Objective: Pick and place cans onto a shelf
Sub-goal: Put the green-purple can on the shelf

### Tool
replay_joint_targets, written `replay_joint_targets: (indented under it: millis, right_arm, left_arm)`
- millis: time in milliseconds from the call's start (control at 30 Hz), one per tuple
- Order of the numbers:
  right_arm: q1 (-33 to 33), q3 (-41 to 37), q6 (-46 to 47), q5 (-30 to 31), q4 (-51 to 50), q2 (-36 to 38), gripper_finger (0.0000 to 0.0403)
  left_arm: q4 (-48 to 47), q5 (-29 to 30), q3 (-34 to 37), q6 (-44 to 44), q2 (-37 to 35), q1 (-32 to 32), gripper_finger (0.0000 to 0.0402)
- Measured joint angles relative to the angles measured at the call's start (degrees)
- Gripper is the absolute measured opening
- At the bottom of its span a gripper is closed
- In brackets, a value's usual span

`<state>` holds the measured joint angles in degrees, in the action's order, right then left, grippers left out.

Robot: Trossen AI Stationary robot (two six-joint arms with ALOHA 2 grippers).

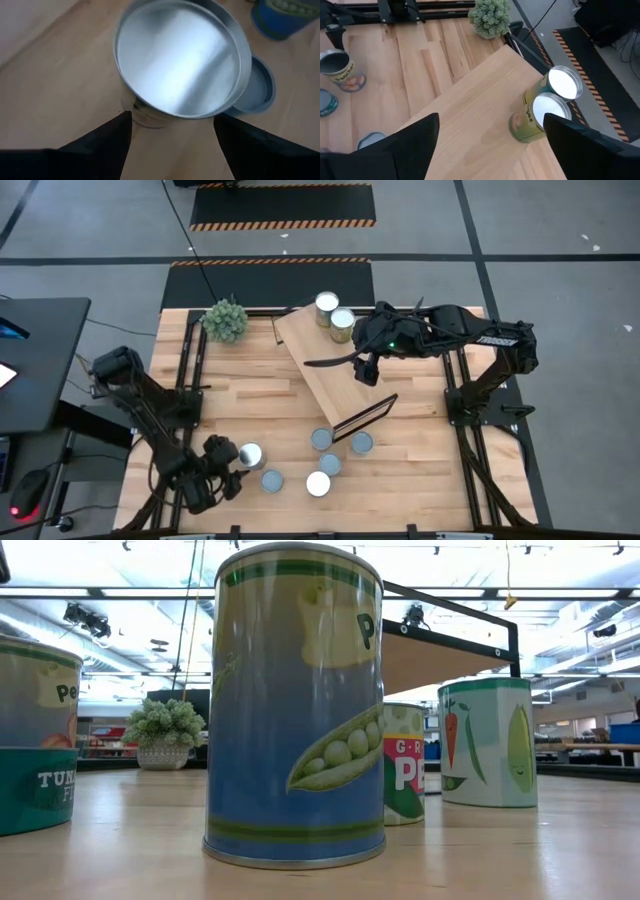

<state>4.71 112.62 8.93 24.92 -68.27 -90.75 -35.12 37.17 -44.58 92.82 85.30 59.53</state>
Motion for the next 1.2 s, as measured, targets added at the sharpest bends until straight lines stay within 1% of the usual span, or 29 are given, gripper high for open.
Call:
replay_joint_targets:
  millis: [67,133,267,333,600,833,933,1200]
  right_arm:
    - [0.0,0.0,-0.1,-0.1,0.0,0.0,0.0365]
    - [0.0,0.0,-0.1,-0.1,0.0,0.0,0.0365]
    - [0.0,0.0,-0.1,-0.1,0.0,0.0,0.0365]
    - [0.0,0.0,-0.1,-0.2,0.0,0.0,0.0365]
    - [-0.8,0.0,0.2,-1.0,0.0,-0.1,0.0365]
    - [-1.6,0.0,-0.7,-1.1,0.0,-0.1,0.0365]
    - [-1.9,0.0,-1.1,-1.1,0.0,-0.1,0.0365]
    - [-2.2,0.0,-1.6,-0.7,0.0,-0.1,0.0365]
  left_arm:
    - [0.3,0.6,0.0,1.6,0.8,-0.1,0.0301]
    - [0.5,0.8,0.0,2.0,1.1,-0.1,0.0321]
    - [1.4,0.6,0.0,-0.5,1.1,-1.0,0.0379]
    - [1.8,0.6,0.0,-1.5,1.1,-1.3,0.0394]
    - [3.1,2.2,0.0,-1.1,4.1,-4.2,0.0392]
    - [3.4,2.3,0.0,-1.9,4.1,-6.2,0.0388]
    - [3.5,2.3,0.0,-3.0,4.1,-6.9,0.0376]
    - [2.7,1.6,-0.1,-4.2,4.0,-7.5,0.0328]
